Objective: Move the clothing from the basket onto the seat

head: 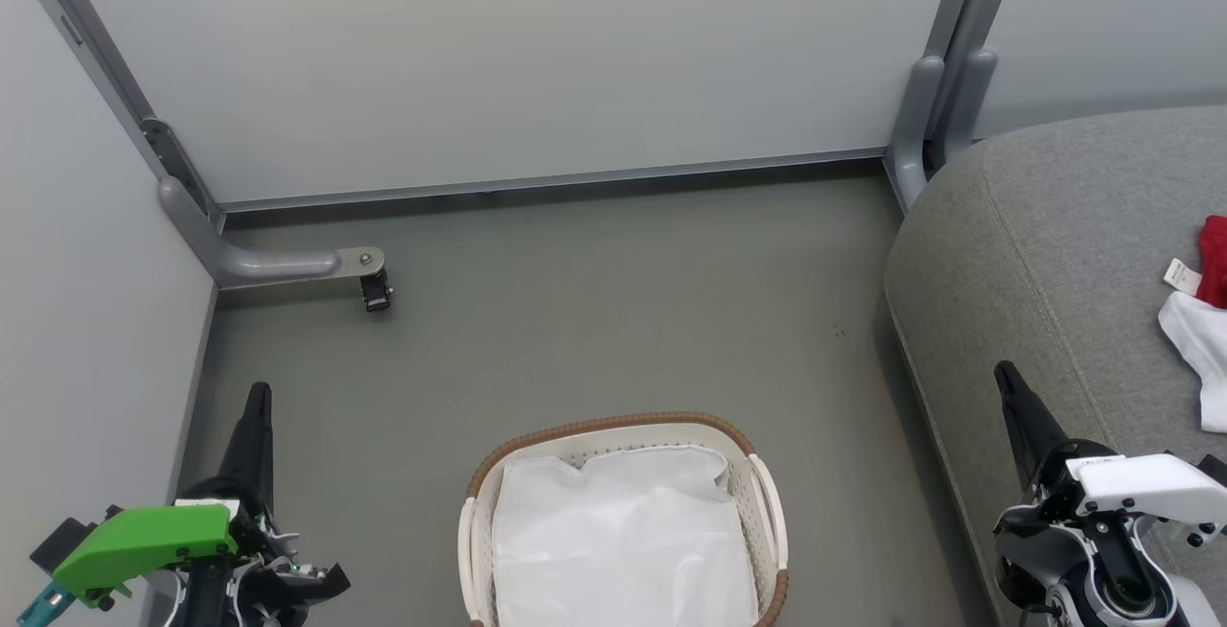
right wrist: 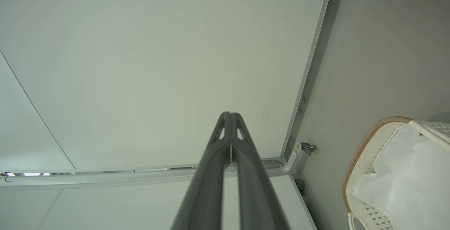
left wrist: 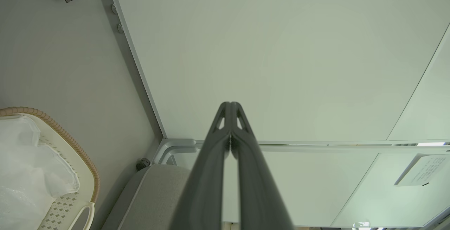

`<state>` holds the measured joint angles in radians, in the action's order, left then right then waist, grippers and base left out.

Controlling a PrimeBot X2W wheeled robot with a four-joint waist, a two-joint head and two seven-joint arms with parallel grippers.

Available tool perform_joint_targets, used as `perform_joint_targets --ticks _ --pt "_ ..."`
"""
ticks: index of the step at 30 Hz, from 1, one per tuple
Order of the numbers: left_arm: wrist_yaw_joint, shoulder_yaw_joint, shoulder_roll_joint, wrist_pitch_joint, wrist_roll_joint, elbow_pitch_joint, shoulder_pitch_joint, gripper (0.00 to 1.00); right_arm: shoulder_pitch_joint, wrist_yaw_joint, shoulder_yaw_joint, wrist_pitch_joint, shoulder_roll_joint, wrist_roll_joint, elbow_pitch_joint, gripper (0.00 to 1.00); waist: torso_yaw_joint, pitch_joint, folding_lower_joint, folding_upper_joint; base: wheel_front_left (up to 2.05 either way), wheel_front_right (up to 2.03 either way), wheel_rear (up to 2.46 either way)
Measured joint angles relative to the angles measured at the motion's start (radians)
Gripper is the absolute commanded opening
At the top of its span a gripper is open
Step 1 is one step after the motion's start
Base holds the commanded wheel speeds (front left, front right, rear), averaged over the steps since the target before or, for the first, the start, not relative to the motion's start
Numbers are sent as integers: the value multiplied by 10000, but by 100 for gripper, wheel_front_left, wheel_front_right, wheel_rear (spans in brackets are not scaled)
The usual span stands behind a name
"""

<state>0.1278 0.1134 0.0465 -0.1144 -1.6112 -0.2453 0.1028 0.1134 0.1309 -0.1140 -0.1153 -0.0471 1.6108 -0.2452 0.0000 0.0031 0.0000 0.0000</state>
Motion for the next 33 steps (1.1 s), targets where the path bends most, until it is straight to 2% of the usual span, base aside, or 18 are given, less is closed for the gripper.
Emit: perform_joint_targets --ticks 33 --pt "0 0 0 0 -2 2 0 0 -1 0 0 0 0 0 2 0 0 0 0 0 0 0 0"
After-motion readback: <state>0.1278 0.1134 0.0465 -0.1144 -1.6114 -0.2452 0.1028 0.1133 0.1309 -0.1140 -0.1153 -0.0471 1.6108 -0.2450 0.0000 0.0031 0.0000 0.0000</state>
